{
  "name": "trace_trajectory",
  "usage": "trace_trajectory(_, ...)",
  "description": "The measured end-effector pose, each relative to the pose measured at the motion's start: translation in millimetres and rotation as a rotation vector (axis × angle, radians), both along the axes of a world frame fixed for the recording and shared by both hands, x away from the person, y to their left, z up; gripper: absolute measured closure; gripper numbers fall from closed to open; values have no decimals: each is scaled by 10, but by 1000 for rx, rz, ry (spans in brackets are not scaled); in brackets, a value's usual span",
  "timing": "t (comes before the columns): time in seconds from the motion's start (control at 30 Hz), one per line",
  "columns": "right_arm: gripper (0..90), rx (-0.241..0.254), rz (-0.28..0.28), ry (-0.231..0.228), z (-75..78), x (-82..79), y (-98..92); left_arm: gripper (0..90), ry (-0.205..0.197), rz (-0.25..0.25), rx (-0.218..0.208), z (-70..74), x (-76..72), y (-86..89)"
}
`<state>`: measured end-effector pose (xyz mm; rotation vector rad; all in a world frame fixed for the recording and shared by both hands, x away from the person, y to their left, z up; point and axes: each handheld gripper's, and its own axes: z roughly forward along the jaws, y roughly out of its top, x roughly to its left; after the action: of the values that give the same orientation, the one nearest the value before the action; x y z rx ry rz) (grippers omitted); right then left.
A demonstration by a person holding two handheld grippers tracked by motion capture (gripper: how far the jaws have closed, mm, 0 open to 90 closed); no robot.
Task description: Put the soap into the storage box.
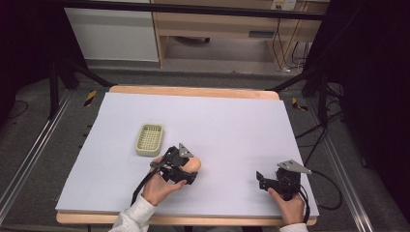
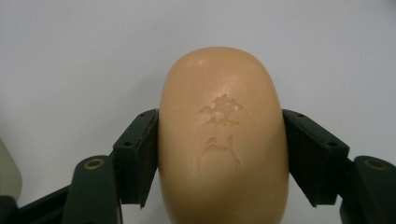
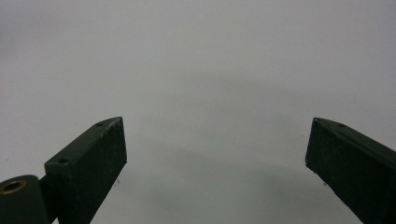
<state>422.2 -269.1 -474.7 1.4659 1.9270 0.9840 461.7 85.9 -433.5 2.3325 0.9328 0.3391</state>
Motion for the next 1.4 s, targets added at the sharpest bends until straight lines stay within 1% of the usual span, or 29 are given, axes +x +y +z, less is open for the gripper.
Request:
trace_trajectory(0.03, 56, 0, 0, 0, 0, 0, 0, 317, 4, -2, 3, 13, 3, 17)
trace_trajectory(0.17, 56, 17, -5, 6, 4, -3, -2, 317, -5, 14, -7, 50, 14, 85)
trace_trajectory(0.23, 57, 15, -4, 5, 3, 0, -5, 317, -6, 22, -12, 74, 21, 125)
trace_trajectory(0.33, 56, 13, -6, 4, 2, 1, -7, 317, -17, 42, -31, 109, 32, 185)
trace_trajectory(0.37, 56, 13, -6, 4, 3, 1, -8, 317, -15, 44, -28, 129, 39, 213)
trace_trajectory(0.4, 57, 12, -6, 2, 3, 1, -9, 317, -14, 53, -42, 142, 42, 234)
trace_trajectory(0.47, 57, 12, -5, 3, 2, 2, -9, 317, -23, 65, -47, 175, 49, 280)
trace_trajectory(0.5, 56, 12, -5, 3, 2, 2, -8, 317, -27, 69, -42, 195, 53, 303)
trace_trajectory(0.53, 56, 4, -5, -1, -3, 6, -9, 317, -31, 76, -44, 208, 55, 324)
trace_trajectory(0.6, 57, 4, -5, 0, -3, 5, -9, 317, -32, 85, -51, 236, 66, 370)
trace_trajectory(0.63, 56, 13, -4, 4, 2, 2, -7, 317, -35, 90, -56, 246, 71, 391)
trace_trajectory(0.73, 56, 12, -5, 4, 2, 2, -9, 317, -36, 110, -69, 280, 84, 451)
trace_trajectory(0.77, 56, 12, -5, 3, 2, 2, -9, 317, -37, 112, -67, 293, 90, 477)
trace_trajectory(0.8, 56, 13, -5, 3, 3, 2, -9, 317, -40, 121, -75, 300, 95, 495)
trace_trajectory(0.9, 56, 12, -5, 4, 3, 2, -10, 317, -42, 135, -68, 326, 113, 559)
trace_trajectory(0.97, 56, 13, -6, 4, 3, 2, -8, 318, -51, 158, -71, 343, 128, 607)
trace_trajectory(1.03, 56, 12, -6, 4, 3, 3, -9, 317, -55, 166, -68, 349, 138, 637)
trace_trajectory(1.07, 56, 3, -6, -1, -2, 7, -12, 318, -58, 174, -69, 349, 143, 645)
trace_trajectory(1.27, 57, 3, -6, -1, -2, 7, -9, 317, -60, 201, -58, 339, 193, 721)
trace_trajectory(1.33, 56, 3, -5, -1, -1, 8, -8, 317, -59, 214, -62, 330, 213, 745)
trace_trajectory(1.37, 56, 4, -6, 0, -1, 9, -6, 318, -58, 215, -57, 331, 221, 760)
trace_trajectory(1.4, 56, 3, -6, 1, -1, 9, -6, 318, -60, 223, -65, 324, 237, 775)
